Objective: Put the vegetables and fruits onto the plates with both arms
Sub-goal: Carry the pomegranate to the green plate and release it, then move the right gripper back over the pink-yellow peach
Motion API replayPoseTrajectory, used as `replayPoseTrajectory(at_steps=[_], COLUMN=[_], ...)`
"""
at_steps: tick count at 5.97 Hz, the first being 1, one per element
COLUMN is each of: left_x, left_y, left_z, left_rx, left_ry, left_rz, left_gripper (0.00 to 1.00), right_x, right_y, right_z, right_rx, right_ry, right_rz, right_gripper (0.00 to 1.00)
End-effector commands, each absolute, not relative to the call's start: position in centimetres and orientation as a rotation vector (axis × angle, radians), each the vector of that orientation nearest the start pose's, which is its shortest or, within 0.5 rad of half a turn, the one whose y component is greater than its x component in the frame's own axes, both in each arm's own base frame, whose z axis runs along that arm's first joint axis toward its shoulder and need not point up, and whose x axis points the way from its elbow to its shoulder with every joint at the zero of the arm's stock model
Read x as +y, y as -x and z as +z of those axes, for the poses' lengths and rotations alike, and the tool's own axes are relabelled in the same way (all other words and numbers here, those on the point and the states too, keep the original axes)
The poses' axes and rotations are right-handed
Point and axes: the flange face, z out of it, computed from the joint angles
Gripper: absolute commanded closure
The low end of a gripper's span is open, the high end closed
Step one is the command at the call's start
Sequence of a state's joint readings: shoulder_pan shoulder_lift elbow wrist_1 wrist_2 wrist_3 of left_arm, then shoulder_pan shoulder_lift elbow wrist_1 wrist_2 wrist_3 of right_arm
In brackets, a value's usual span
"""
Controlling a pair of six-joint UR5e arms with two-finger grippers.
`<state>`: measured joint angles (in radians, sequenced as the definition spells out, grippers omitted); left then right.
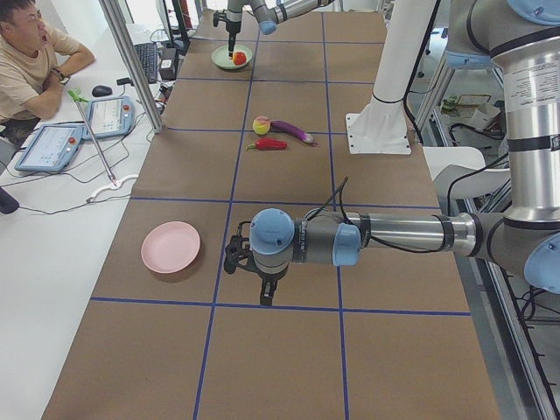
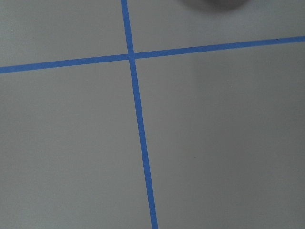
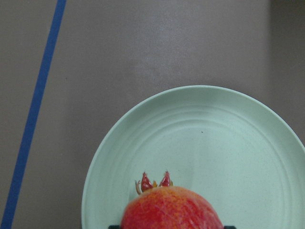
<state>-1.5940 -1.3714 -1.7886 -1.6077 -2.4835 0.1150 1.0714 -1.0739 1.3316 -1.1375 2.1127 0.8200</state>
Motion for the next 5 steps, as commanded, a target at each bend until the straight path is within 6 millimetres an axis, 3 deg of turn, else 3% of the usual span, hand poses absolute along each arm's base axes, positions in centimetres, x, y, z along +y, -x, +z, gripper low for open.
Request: replayPoseTrajectory(at_steps=[1,2,3,4,5], left_x=[-40.9,-40.9,-40.9,-40.9,-40.9], left_y=[6.4,6.4,6.3,6.3,6.3], left_z=[62.7,62.8,62.9,62.9,62.9], left_rx=[0.907,0.907,0.908,0.908,0.908], left_ry=[-0.114,-0.113,-0.109,-0.108,-0.107], left_rz=[0.111,0.11,0.11,0.109,0.111], left_gripper=[0.0,0.0,0.0,0.0,0.0], right_x=[-63.4,-60.6,-58.4,-55.2,-52.6], right_y=[38.5,44.2,49.4,53.3,56.1], right_z=[31.4,27.2,20.9,18.4,17.4], right_rx=[-0.955,-0.961,-0.897,-0.874,-0.876], right_ry=[-0.153,-0.151,-0.143,-0.151,-0.164], right_rz=[0.303,0.36,0.411,0.424,0.42], right_gripper=[0.0,0.0,0.0,0.0,0.0])
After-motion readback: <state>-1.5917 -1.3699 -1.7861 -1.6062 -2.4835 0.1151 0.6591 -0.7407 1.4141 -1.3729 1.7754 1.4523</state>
